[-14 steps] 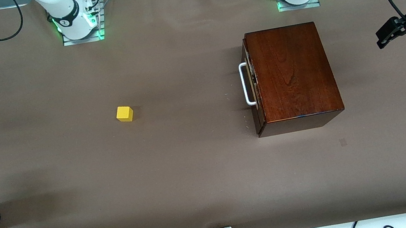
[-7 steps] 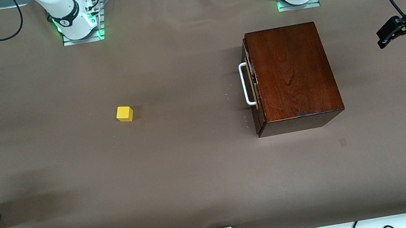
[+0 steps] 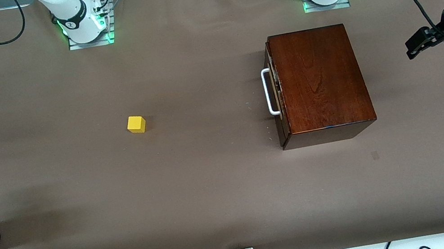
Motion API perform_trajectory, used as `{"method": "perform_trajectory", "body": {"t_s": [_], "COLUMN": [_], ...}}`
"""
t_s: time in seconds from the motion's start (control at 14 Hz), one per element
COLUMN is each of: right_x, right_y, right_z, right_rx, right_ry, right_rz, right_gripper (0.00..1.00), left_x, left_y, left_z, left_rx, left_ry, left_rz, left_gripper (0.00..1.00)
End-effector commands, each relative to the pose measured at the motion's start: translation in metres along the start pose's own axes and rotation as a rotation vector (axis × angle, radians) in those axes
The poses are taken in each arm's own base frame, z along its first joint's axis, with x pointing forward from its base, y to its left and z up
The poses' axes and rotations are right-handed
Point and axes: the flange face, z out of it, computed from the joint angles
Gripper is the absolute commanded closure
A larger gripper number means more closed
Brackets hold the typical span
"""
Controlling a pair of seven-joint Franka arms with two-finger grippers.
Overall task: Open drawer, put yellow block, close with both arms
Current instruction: 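Move the left gripper from rest toward the wooden box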
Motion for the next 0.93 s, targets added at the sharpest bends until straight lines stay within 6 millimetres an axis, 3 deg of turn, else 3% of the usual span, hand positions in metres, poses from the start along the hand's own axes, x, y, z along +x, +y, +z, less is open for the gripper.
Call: {"method": "perform_trajectory", "body": {"t_s": [0.0,0.86], "right_x": [0.0,0.0], "right_y": [0.001,0.001], "right_z": [-0.004,-0.004], "right_rx": [-0.002,-0.001], "right_ry": [0.008,0.008], "right_rz": [0.008,0.008], "right_gripper": [0.0,0.0], "left_x": [-0.001,-0.006], "left_y": [0.016,0.042], "left_z": [-0.014,-0.02], "left_rx": [-0.019,-0.025], "left_ry": [0.0,0.008], "left_rz": [0.034,0.084], "left_gripper": [0.0,0.0]}}
